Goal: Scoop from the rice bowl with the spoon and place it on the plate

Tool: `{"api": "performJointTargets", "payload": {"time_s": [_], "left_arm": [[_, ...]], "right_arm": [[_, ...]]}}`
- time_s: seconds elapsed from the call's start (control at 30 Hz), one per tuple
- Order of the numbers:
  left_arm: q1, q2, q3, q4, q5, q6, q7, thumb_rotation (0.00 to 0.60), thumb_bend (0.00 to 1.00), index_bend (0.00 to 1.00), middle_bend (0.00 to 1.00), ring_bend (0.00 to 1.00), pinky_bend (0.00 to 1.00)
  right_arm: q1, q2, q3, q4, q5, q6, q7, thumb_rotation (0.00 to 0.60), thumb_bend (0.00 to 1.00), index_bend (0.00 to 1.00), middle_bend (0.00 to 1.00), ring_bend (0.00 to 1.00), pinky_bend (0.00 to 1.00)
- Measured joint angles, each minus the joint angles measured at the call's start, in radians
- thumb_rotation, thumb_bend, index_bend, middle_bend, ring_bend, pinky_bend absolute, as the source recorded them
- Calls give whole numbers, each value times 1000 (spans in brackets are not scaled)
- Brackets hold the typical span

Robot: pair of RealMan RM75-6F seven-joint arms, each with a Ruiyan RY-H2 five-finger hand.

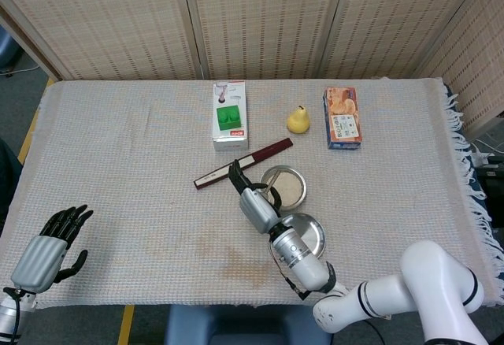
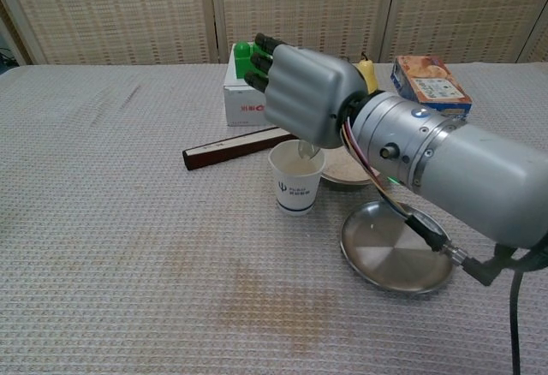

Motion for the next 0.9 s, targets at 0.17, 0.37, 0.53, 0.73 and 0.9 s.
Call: {"api": "performJointTargets", "payload": {"time_s": [0.17, 0.37, 0.53, 0.73, 0.9], "left_arm": [[-4, 1, -2, 2, -7, -10, -6, 600, 462, 0, 0, 0, 93], [-3, 2, -1, 1, -3, -6, -6, 600, 461, 0, 0, 0, 93], [0, 3, 0, 1, 1, 0, -8, 600, 461, 0, 0, 0, 93], [2, 4, 0, 4, -1, 2, -13, 600, 461, 0, 0, 0, 93], [4, 5, 1, 7, -3, 3, -14, 600, 460, 0, 0, 0, 93]], "right_arm": [[22, 6, -19, -8, 1, -8, -57, 600, 471, 601, 28, 0, 0], [36, -7, -41, 7, -21, -20, -76, 600, 471, 602, 27, 0, 0], [37, -15, -45, 11, -23, -17, -83, 600, 471, 601, 28, 0, 0], [23, 3, -31, -17, -28, -6, -19, 600, 472, 602, 28, 0, 0], [-15, 48, 4, -82, -28, 31, 113, 600, 472, 604, 27, 0, 0]]}}
